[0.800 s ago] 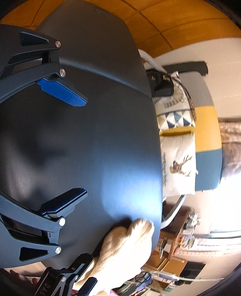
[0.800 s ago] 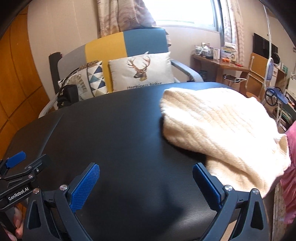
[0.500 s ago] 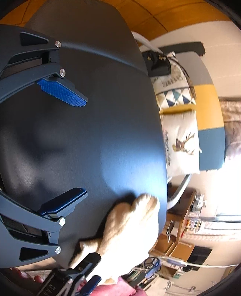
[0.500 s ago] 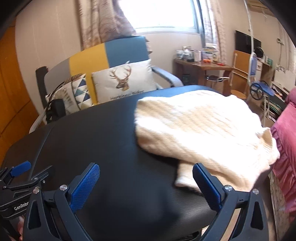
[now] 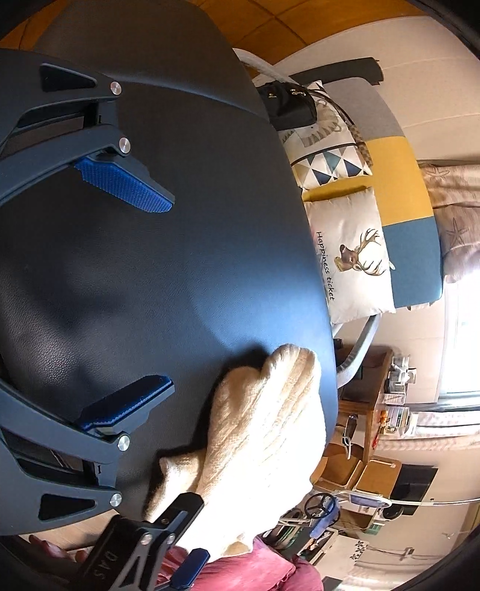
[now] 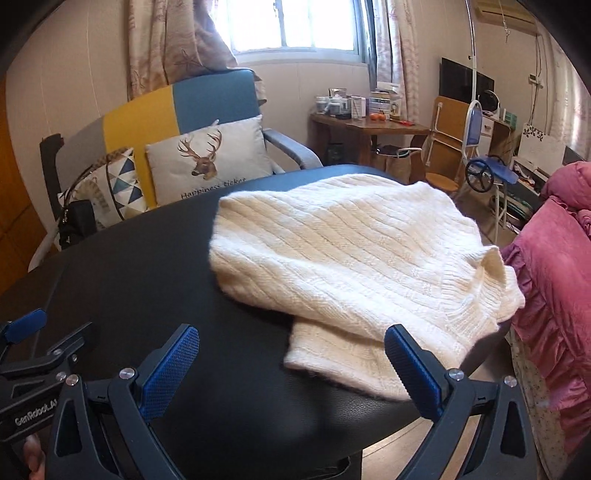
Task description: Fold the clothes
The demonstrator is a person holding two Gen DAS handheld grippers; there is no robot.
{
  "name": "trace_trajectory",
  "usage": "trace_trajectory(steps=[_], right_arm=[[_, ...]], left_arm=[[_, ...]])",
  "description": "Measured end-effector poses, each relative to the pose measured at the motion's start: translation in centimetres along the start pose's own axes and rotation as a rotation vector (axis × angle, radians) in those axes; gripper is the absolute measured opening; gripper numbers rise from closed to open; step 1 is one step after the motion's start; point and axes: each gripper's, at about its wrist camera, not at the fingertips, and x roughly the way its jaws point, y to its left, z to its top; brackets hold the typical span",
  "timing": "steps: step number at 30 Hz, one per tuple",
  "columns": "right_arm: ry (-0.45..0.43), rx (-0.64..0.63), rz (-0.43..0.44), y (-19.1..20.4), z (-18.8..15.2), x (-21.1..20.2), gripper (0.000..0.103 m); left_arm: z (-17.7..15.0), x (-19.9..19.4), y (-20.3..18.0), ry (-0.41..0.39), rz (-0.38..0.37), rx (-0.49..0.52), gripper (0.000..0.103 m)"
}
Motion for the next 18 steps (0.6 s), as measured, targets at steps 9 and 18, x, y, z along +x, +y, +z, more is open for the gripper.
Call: trace_trajectory(steps=[9, 18], right_arm=[[0.008, 0.012, 0.005, -0.2, -0.2, 0.5, 0.103], [0.001, 0.04, -0.005, -1.4, 0.0, 0.3, 0.103]], left_arm=[[0.0, 1.0, -1.3, 0.021, -0.015, 0.049, 0.093], [0.9, 1.6, -1.3, 0.02, -0.01, 0.032, 0.093]])
